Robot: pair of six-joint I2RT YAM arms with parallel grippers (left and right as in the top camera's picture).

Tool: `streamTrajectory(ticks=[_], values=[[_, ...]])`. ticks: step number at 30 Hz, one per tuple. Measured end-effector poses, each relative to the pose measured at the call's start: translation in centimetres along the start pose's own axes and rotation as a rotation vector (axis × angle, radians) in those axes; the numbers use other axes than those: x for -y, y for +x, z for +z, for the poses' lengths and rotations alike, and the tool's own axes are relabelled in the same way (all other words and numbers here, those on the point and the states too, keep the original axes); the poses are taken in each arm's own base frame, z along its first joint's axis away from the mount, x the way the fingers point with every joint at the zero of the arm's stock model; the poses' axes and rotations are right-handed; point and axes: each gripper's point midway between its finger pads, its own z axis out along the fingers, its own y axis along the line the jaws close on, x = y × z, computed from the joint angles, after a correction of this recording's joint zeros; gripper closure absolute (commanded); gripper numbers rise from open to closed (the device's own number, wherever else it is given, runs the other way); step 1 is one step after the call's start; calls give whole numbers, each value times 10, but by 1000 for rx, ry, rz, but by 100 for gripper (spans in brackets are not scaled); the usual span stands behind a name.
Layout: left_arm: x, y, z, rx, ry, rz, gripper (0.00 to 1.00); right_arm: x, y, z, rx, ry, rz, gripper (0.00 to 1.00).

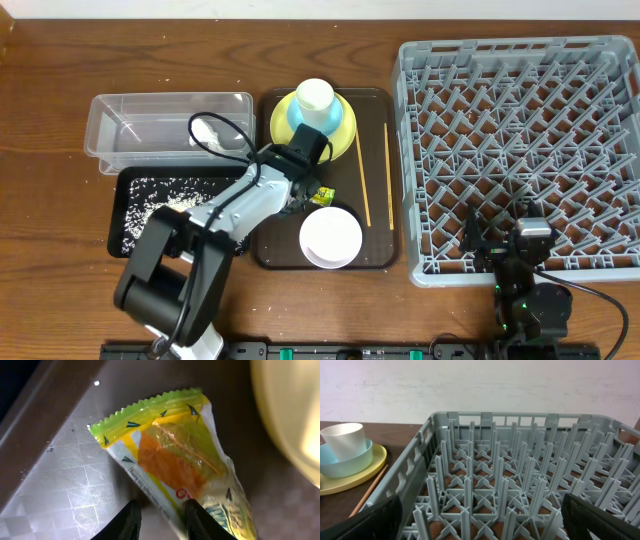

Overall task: Sort waste into correct bins and load items into the dishwasher rack
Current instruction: 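Lift the wrapper with the left gripper and carry it left toward the bins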

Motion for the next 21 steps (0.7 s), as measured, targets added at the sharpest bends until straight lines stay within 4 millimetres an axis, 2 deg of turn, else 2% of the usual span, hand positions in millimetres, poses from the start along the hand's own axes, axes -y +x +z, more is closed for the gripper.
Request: streamTrajectory(ticks=[3, 5, 16, 19, 21], values=[[1, 0, 3, 1, 0, -19, 88, 0, 0, 0, 0, 0, 0, 1], [1, 0, 3, 0, -1, -27, 93, 0, 0, 0, 0, 0, 0, 1], [0, -1, 2, 0, -1, -30, 94, 0, 0, 0, 0, 0, 0, 1], [1, -9, -7, 10, 21, -51, 94, 0, 0, 0, 0, 0, 0, 1], [3, -23, -23, 37, 65, -81, 94, 0, 0, 0, 0, 0, 0, 1]])
